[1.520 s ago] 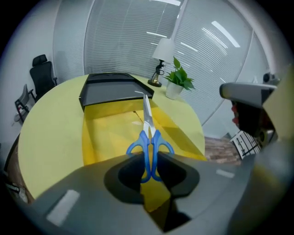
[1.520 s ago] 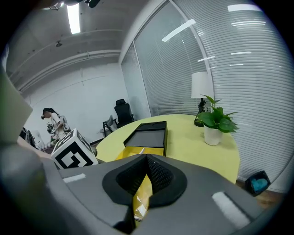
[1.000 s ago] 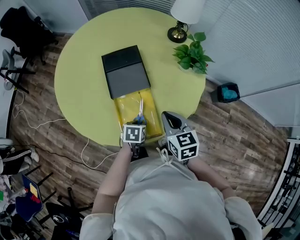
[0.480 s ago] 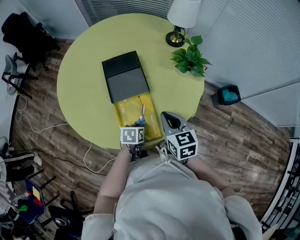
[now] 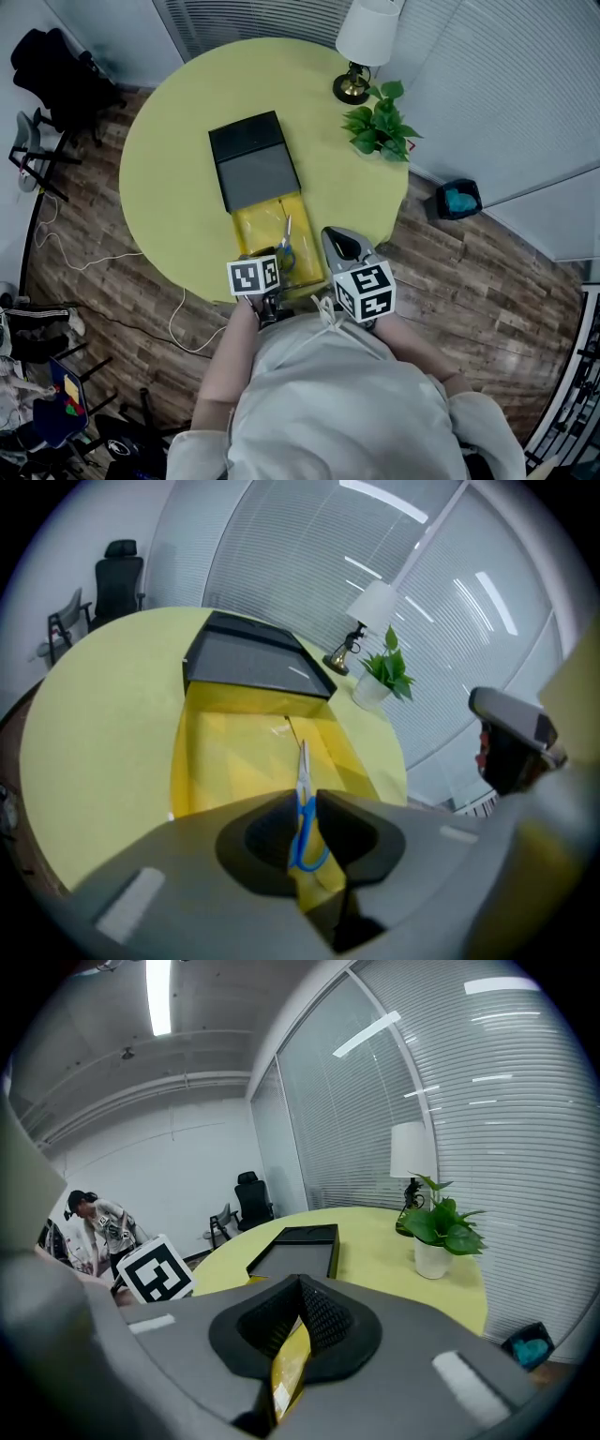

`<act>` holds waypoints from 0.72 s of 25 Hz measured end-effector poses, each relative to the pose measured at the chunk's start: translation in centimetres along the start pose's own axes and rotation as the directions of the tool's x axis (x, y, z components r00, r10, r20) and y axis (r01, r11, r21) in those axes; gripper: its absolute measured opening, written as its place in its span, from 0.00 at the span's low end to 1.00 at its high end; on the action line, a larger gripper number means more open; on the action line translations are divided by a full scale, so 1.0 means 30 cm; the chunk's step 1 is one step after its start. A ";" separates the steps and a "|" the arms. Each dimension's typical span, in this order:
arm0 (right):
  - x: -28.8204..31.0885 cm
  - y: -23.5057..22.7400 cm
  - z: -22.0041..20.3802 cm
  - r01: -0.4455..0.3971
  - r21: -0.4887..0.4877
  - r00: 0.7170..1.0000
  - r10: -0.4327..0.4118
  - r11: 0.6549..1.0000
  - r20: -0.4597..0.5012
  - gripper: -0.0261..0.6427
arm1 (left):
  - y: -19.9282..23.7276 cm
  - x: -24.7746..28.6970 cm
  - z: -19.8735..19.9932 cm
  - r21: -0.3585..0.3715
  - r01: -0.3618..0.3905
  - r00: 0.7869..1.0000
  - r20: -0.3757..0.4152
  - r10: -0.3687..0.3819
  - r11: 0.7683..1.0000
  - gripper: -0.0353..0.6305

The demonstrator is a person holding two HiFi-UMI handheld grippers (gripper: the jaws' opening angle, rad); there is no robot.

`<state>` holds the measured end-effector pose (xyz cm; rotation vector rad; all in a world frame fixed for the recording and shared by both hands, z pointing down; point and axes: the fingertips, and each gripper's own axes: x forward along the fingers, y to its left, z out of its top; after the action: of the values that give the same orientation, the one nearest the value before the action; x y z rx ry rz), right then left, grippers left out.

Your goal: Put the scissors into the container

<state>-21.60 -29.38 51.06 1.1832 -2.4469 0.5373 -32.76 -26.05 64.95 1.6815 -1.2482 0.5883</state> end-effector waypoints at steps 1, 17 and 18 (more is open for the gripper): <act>0.000 0.001 0.001 -0.002 0.001 1.000 0.002 1.000 -0.001 0.04 | 0.001 -0.020 0.020 0.014 -0.011 1.000 0.025 0.011 1.000 0.12; 0.023 0.060 0.082 -0.058 -0.073 0.997 0.062 0.996 0.050 0.04 | -0.176 -0.434 0.396 0.244 -0.148 0.845 0.535 -0.005 0.958 0.06; 0.024 0.065 0.087 -0.060 -0.076 0.996 0.064 0.995 0.056 0.04 | -0.184 -0.464 0.412 0.249 -0.159 0.824 0.567 -0.011 0.955 0.06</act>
<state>-23.99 -29.99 48.82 1.1113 -2.5365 0.4305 -34.60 -30.05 46.04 2.1562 -1.7190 0.3281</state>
